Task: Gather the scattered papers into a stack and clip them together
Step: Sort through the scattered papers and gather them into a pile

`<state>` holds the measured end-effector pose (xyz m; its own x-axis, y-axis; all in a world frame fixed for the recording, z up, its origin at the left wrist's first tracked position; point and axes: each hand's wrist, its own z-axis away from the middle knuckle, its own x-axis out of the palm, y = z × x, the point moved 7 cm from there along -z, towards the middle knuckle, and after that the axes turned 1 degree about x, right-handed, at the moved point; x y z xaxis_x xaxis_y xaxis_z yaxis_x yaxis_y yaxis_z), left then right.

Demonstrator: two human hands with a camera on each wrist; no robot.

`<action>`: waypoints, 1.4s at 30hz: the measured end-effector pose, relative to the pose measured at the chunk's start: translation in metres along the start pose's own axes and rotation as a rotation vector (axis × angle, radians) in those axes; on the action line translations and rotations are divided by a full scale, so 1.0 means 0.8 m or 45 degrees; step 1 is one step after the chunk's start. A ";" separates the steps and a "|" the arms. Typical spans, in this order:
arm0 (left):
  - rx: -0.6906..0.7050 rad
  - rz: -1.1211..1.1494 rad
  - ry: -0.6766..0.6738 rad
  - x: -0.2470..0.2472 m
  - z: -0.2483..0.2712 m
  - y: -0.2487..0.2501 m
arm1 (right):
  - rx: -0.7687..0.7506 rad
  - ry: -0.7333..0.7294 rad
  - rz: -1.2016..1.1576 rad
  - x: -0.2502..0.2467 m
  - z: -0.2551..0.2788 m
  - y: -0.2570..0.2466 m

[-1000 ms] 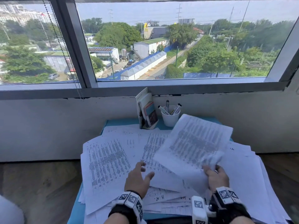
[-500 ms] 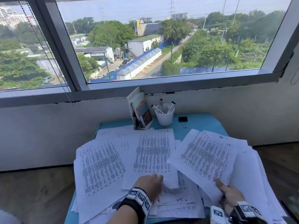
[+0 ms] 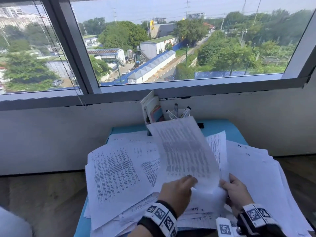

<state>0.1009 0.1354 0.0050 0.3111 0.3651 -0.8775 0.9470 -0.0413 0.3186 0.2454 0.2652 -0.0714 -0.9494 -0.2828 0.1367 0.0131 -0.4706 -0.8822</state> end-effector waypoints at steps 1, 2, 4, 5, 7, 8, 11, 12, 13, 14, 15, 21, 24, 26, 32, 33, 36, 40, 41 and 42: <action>0.014 0.025 -0.120 0.019 0.003 0.008 | 0.041 -0.044 -0.046 0.015 0.010 -0.003; -0.003 0.060 -0.234 0.032 0.007 0.014 | 0.048 -0.094 -0.027 0.026 0.016 -0.005; -0.062 0.056 -0.385 0.046 0.014 0.014 | 0.161 -0.256 -0.086 0.050 0.036 -0.003; -0.090 0.047 -0.436 0.049 0.017 0.011 | 0.207 -0.307 -0.114 0.061 0.049 -0.005; -0.072 0.043 -0.441 0.049 0.023 0.005 | 0.148 -0.317 -0.036 0.062 0.046 0.002; -0.030 0.084 -0.409 0.044 0.028 0.002 | 0.037 -0.198 0.138 0.058 0.041 0.001; 0.032 0.058 -0.274 0.030 0.048 -0.033 | -0.136 0.033 0.480 0.049 0.024 0.018; -0.037 0.001 -0.220 0.021 0.053 -0.056 | -0.133 0.054 0.496 0.047 0.019 0.030; -0.155 -0.085 -0.182 0.012 0.059 -0.083 | -0.124 0.066 0.510 0.047 0.020 0.036; -0.349 -0.145 -0.206 0.005 0.066 -0.111 | -0.104 0.089 0.492 0.045 0.019 0.044; -0.539 -0.185 -0.269 0.002 0.076 -0.137 | -0.100 0.095 0.479 0.045 0.020 0.048; -0.782 -0.195 -0.547 0.012 0.105 -0.184 | -0.080 0.037 0.546 0.048 0.016 0.064; -0.740 -0.311 -0.530 0.000 0.094 -0.170 | -0.092 0.046 0.584 0.046 0.014 0.065; -0.776 -0.243 -0.275 -0.025 0.084 -0.165 | -0.089 0.048 0.583 0.045 0.011 0.066; -0.388 -0.024 0.214 -0.078 0.039 -0.121 | -0.069 -0.024 0.534 0.045 0.002 0.071; -0.246 -0.038 0.095 -0.063 0.032 -0.097 | -0.052 -0.041 0.514 0.046 0.001 0.069; -0.018 -0.023 -0.383 -0.006 0.037 -0.026 | -0.036 -0.089 0.454 0.053 0.003 0.054; -0.103 0.074 -0.743 0.030 0.056 0.012 | 0.087 -0.250 0.064 0.075 0.039 0.034; -0.102 0.084 -0.749 0.030 0.056 0.015 | 0.075 -0.258 0.050 0.076 0.044 0.032; -0.077 0.076 -0.751 0.029 0.056 0.016 | 0.010 -0.267 0.077 0.077 0.044 0.032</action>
<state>0.1242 0.1014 -0.0274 0.3717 -0.2156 -0.9030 0.9257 0.0135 0.3779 0.1987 0.2062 -0.0696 -0.8608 -0.4780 0.1749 0.0714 -0.4536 -0.8884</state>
